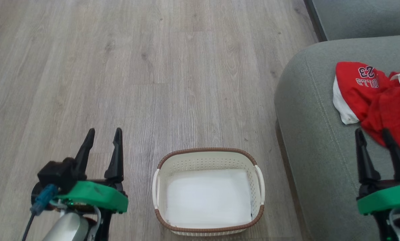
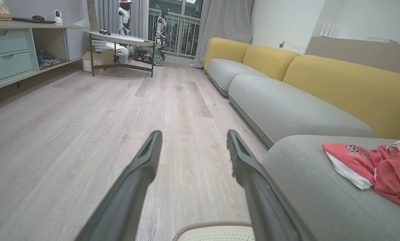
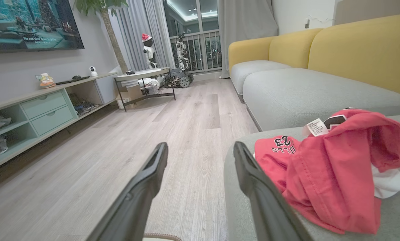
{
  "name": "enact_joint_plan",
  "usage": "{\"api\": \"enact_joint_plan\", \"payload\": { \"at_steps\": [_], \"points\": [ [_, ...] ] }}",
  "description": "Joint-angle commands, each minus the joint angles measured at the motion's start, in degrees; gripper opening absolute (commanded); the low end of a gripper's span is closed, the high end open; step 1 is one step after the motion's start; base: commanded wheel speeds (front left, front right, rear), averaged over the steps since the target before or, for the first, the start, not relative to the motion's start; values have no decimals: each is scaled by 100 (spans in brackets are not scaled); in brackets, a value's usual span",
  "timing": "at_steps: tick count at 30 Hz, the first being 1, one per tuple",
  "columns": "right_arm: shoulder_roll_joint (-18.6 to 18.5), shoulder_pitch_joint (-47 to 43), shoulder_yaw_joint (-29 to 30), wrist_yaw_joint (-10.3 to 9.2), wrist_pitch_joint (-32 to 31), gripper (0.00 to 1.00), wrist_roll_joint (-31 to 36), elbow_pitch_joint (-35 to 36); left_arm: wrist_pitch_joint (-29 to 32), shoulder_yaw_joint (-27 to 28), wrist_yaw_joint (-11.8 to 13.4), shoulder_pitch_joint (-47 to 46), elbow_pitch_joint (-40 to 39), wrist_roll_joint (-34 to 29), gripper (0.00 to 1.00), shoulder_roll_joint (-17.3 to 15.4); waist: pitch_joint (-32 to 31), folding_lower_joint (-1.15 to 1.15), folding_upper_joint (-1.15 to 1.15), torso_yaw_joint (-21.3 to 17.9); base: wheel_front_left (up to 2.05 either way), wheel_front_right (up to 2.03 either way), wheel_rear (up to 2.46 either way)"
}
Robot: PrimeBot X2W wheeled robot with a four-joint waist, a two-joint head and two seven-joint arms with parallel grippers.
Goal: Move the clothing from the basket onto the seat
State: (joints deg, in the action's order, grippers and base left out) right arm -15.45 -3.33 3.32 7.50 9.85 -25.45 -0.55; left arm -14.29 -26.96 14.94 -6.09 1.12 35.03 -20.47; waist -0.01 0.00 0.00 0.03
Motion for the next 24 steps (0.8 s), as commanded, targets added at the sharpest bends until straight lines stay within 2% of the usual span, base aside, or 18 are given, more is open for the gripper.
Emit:
{"api": "enact_joint_plan", "payload": {
  "at_steps": [1, 11, 24],
  "points": [
    [-46, 39, -106, -1, 97, 100, 106, 196, -70, 382, -101, -174, -109, -165, 100, -10, 1, 0, 0, -1, 0, 0, 0],
    [74, 63, -308, -1, 248, 100, 195, 61, -71, 786, -657, 40, 291, -722, 100, 380, 21, 0, 0, 15, 0, 0, 0],
    [49, 124, -367, -1, 258, 100, 164, 32, -71, 1131, -1019, 86, 504, -1078, 100, 740, 26, 0, 0, 1, 0, 0, 0]
  ]
}}
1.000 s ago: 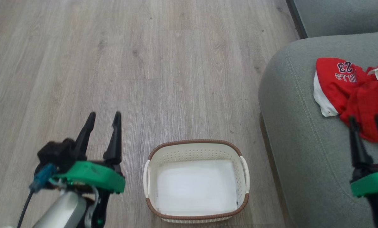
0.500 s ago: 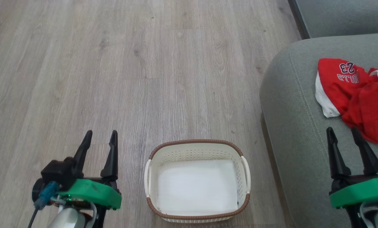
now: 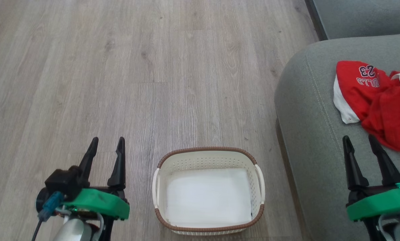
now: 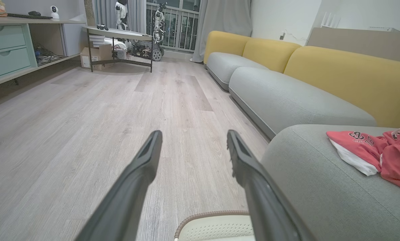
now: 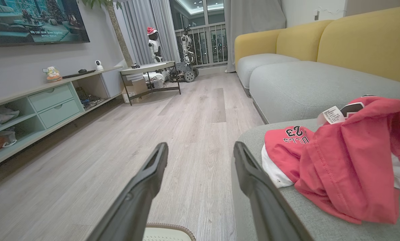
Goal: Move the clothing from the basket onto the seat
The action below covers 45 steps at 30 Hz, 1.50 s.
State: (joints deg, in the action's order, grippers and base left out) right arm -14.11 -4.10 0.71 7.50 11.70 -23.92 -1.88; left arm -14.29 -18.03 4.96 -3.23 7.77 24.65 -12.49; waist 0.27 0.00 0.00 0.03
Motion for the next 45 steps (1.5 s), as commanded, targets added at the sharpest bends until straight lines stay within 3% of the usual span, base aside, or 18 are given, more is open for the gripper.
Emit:
{"api": "enact_joint_plan", "payload": {
  "at_steps": [1, 10, 11, 45],
  "points": [
    [-85, 200, -106, -1, 73, 100, 9, 165, -71, 263, -45, -197, -146, -57, 100, -34, -3, 0, 0, 2, 0, 0, 0],
    [-55, 217, -124, -1, 69, 100, -11, 142, -71, 404, -253, -189, 28, -185, 100, 135, 3, 0, 0, -31, 0, 0, 0],
    [4, 2, -31, 0, -1, 0, -3, -24, 0, 182, -252, 3, 196, -137, 0, 183, 3, 0, 0, -31, 0, 0, 0],
    [278, 217, 30, 1, -424, 0, -1699, -489, 513, 702, -489, -21, 468, 1552, 0, 396, 0, 0, 0, -25, 0, 0, 0]
  ]
}}
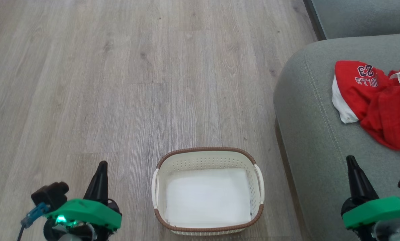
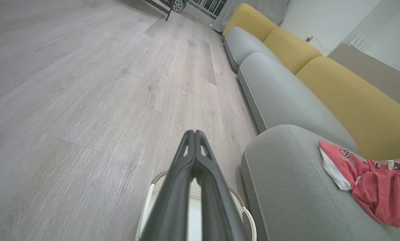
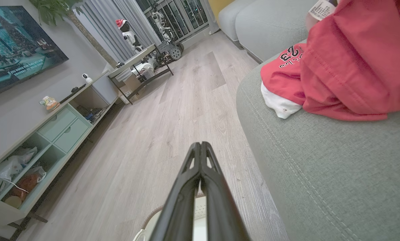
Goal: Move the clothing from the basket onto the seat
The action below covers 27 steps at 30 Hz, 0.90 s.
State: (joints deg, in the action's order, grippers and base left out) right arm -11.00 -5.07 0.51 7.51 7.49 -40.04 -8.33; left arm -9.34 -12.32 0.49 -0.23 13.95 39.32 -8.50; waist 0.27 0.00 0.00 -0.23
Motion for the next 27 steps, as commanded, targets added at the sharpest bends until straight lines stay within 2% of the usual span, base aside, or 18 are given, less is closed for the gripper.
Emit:
{"api": "enact_joint_plan", "payload": {
  "at_steps": [1, 27],
  "points": [
    [-24, 323, 55, -1, -17, 0, -143, 148, 35, 150, -50, -324, -148, 140, 0, 3, 0, 0, 0, 1, 0, 0, 0],
    [209, 561, 195, -1, -412, 0, -1681, -66, 497, 667, -274, -405, -100, 1683, 0, 168, -3, 0, 0, 7, 0, 0, 0]
  ]
}}
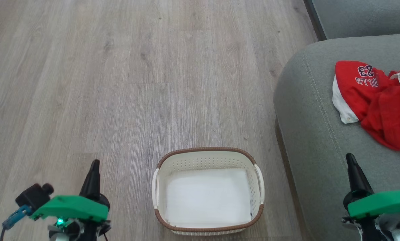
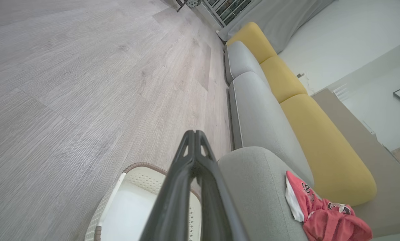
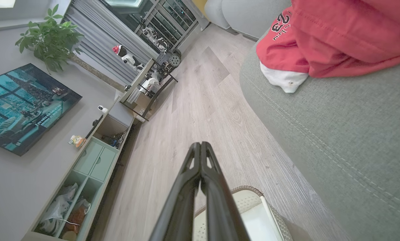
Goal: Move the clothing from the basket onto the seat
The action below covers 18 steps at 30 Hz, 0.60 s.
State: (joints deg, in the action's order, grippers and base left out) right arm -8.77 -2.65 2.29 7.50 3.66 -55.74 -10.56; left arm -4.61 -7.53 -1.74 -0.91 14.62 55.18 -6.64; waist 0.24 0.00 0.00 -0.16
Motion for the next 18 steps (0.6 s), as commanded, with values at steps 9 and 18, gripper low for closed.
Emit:
{"api": "enact_joint_plan", "payload": {
  "at_steps": [9, 18],
  "points": [
    [63, 396, 65, 0, -158, 0, -601, 89, 172, 354, -123, -363, -152, 591, 0, 35, -1, 0, 0, 2, 0, 0, 0],
    [132, 464, 109, 0, -274, 0, -1037, 27, 305, 503, -187, -387, -138, 1031, 0, 83, -2, 0, 0, 4, 0, 0, 0]
  ]
}}
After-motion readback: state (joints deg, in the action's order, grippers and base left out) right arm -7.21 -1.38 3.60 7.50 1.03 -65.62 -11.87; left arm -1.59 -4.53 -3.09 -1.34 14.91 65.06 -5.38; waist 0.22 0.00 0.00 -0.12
